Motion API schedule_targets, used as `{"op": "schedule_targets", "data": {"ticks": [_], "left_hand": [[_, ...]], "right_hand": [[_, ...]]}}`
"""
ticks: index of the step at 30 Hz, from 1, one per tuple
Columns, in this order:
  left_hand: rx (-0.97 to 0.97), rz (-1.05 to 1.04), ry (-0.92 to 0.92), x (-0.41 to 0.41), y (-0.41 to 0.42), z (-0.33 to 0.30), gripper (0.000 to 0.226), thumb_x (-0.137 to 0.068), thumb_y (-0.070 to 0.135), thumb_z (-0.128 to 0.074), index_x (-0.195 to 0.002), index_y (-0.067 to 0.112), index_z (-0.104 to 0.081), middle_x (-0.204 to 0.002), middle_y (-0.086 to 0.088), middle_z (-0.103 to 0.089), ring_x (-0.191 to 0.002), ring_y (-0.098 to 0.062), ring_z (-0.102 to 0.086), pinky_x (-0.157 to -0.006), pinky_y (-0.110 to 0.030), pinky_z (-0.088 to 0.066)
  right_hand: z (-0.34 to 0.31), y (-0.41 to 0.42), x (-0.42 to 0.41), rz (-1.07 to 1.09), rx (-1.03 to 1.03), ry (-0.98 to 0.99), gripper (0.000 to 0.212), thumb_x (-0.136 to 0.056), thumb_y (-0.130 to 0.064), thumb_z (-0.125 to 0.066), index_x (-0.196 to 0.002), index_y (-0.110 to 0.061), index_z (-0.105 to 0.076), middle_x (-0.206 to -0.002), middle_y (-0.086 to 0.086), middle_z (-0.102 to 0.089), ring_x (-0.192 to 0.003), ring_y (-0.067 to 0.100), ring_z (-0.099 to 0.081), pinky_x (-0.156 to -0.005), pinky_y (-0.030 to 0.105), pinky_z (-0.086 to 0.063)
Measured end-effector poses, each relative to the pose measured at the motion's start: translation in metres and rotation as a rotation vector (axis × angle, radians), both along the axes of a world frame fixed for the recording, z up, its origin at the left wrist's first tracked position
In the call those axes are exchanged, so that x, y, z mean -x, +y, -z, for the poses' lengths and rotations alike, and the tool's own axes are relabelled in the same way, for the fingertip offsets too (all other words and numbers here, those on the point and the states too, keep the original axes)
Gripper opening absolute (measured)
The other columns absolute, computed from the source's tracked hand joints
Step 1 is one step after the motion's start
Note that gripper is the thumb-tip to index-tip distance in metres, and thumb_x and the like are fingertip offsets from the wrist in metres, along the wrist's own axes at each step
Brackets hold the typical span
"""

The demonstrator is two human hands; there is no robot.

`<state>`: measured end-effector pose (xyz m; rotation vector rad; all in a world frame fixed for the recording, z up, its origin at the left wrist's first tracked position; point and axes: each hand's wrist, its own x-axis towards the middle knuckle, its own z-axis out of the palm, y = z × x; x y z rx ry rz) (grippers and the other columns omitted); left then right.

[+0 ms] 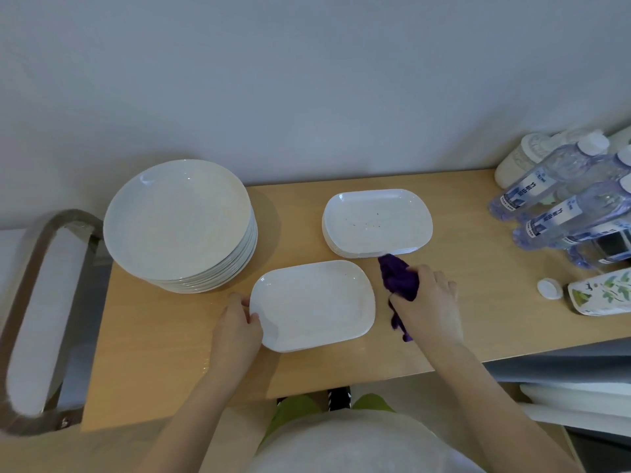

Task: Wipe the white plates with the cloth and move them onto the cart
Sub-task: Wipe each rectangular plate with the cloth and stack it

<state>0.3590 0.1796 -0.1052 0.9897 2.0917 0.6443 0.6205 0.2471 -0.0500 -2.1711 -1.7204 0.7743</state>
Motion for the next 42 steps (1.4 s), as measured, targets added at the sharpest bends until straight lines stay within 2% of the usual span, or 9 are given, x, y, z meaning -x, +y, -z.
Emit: {"op": "schedule_targets", "data": {"ticks": [4, 8, 13, 19, 24, 30, 38, 40, 42], "left_hand": [[0.003, 0.004, -0.009, 0.0, 0.002, 0.002, 0.015, -0.087, 0.007, -0.05, -0.096, 0.019, -0.046, -0.081, -0.002, -0.055, -0.074, -0.022, -0.054, -0.057, -0.034, -0.041], [-0.007, -0.001, -0.067, 0.0, 0.003, 0.0, 0.021, -0.086, 0.007, -0.05, -0.083, 0.026, -0.041, -0.075, -0.001, -0.056, -0.066, -0.019, -0.055, -0.05, -0.031, -0.036], [-0.025, -0.036, -0.145, 0.002, 0.006, -0.002, 0.03, -0.076, -0.004, -0.051, -0.083, 0.023, -0.043, -0.072, -0.001, -0.058, -0.064, -0.019, -0.052, -0.051, -0.032, -0.036], [-0.056, -0.029, -0.149, -0.001, 0.006, 0.0, 0.046, -0.078, -0.006, -0.047, -0.111, 0.026, -0.053, -0.086, 0.018, -0.059, -0.079, -0.003, -0.058, -0.062, -0.031, -0.05], [-0.067, -0.05, -0.112, -0.006, 0.003, 0.002, 0.05, -0.084, -0.003, -0.042, -0.124, 0.025, -0.053, -0.085, 0.005, -0.058, -0.077, -0.018, -0.055, -0.054, -0.025, -0.039], [-0.051, -0.076, -0.119, -0.007, 0.003, 0.004, 0.055, -0.082, -0.001, -0.042, -0.126, 0.029, -0.055, -0.101, -0.005, -0.06, -0.085, -0.021, -0.056, -0.064, -0.03, -0.043], [-0.096, -0.057, -0.193, 0.001, 0.004, 0.003, 0.047, -0.083, -0.006, -0.045, -0.111, 0.031, -0.056, -0.067, 0.012, -0.053, -0.056, -0.006, -0.051, -0.046, -0.016, -0.036], [-0.112, -0.051, -0.202, 0.002, 0.007, 0.001, 0.043, -0.084, -0.004, -0.049, -0.103, 0.034, -0.054, -0.068, 0.012, -0.057, -0.055, -0.001, -0.053, -0.046, -0.011, -0.037], [-0.123, -0.054, -0.203, 0.001, 0.008, -0.001, 0.042, -0.081, -0.005, -0.05, -0.099, 0.033, -0.054, -0.072, 0.01, -0.06, -0.062, -0.005, -0.053, -0.052, -0.017, -0.039]], "right_hand": [[-0.018, -0.007, 0.048, -0.215, 0.078, 0.21, 0.031, -0.066, -0.024, -0.054, -0.097, -0.021, -0.056, -0.089, 0.009, -0.061, -0.088, 0.034, -0.059, -0.054, 0.039, -0.056], [0.0, -0.015, 0.106, -0.517, 0.043, -0.023, 0.04, -0.073, -0.025, -0.06, -0.113, -0.022, -0.054, -0.105, 0.002, -0.052, -0.099, 0.027, -0.048, -0.079, 0.038, -0.047], [0.027, -0.026, 0.143, -0.708, -0.047, -0.094, 0.046, -0.085, -0.035, -0.058, -0.128, -0.025, -0.047, -0.123, -0.001, -0.049, -0.109, 0.024, -0.038, -0.083, 0.034, -0.037], [0.037, -0.028, 0.114, -0.728, -0.055, -0.235, 0.047, -0.084, -0.029, -0.062, -0.127, -0.027, -0.044, -0.125, -0.003, -0.045, -0.111, 0.024, -0.037, -0.081, 0.034, -0.032], [0.042, -0.019, 0.066, -0.446, -0.095, -0.347, 0.041, -0.084, -0.029, -0.055, -0.123, -0.027, -0.044, -0.123, -0.005, -0.045, -0.112, 0.022, -0.04, -0.082, 0.03, -0.031], [0.053, -0.007, 0.074, -0.255, -0.178, -0.266, 0.045, -0.087, -0.03, -0.058, -0.13, -0.018, -0.049, -0.126, 0.001, -0.051, -0.116, 0.025, -0.042, -0.096, 0.031, -0.032], [0.05, 0.005, 0.125, -0.496, -0.126, -0.215, 0.04, -0.086, -0.032, -0.054, -0.125, -0.027, -0.048, -0.127, -0.005, -0.05, -0.117, 0.021, -0.041, -0.089, 0.032, -0.031], [0.051, -0.004, 0.143, -0.627, -0.132, -0.163, 0.041, -0.086, -0.036, -0.056, -0.126, -0.03, -0.048, -0.13, -0.008, -0.048, -0.119, 0.019, -0.039, -0.091, 0.032, -0.029], [0.053, -0.014, 0.158, -0.703, -0.147, -0.145, 0.046, -0.084, -0.035, -0.058, -0.128, -0.029, -0.048, -0.132, -0.009, -0.047, -0.12, 0.018, -0.037, -0.093, 0.031, -0.027]]}}
